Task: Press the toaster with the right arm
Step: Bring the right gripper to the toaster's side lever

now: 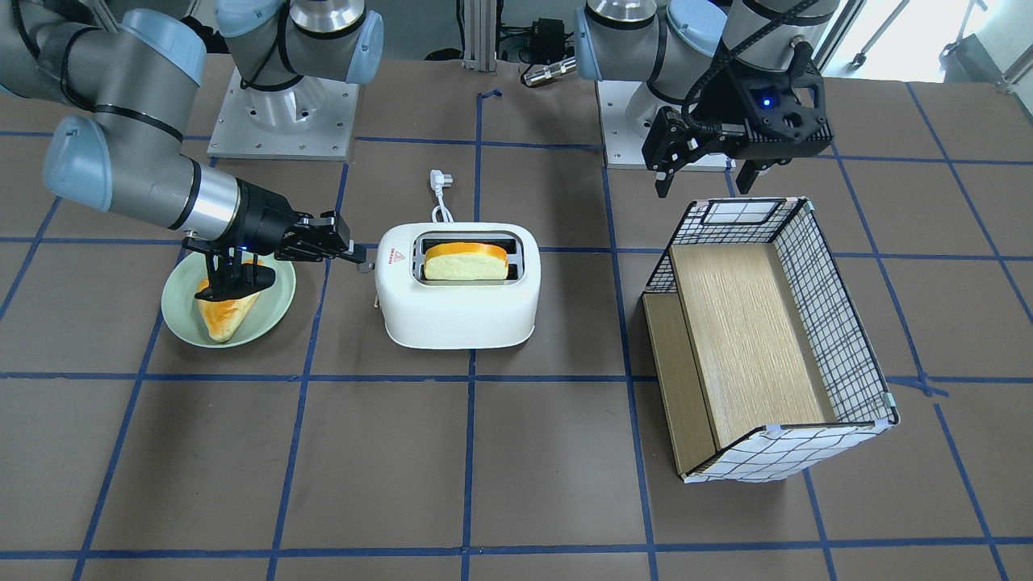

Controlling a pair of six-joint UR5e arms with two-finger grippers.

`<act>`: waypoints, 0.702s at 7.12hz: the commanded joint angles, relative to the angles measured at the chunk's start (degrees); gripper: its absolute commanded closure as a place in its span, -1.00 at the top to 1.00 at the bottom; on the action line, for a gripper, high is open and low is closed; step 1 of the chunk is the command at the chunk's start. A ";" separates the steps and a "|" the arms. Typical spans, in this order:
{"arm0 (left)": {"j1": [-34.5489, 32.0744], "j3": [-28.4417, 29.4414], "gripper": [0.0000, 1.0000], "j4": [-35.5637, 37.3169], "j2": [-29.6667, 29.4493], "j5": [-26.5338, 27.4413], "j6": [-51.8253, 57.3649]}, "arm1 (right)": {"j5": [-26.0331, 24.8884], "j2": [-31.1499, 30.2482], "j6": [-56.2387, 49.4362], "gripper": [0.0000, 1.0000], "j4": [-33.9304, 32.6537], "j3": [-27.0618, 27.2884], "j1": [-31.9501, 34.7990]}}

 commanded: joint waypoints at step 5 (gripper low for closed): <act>-0.03 0.00 1.00 0.00 0.00 -0.07 0.00 | -0.03 1.55 -0.27 -1.00 -3.70 2.70 0.07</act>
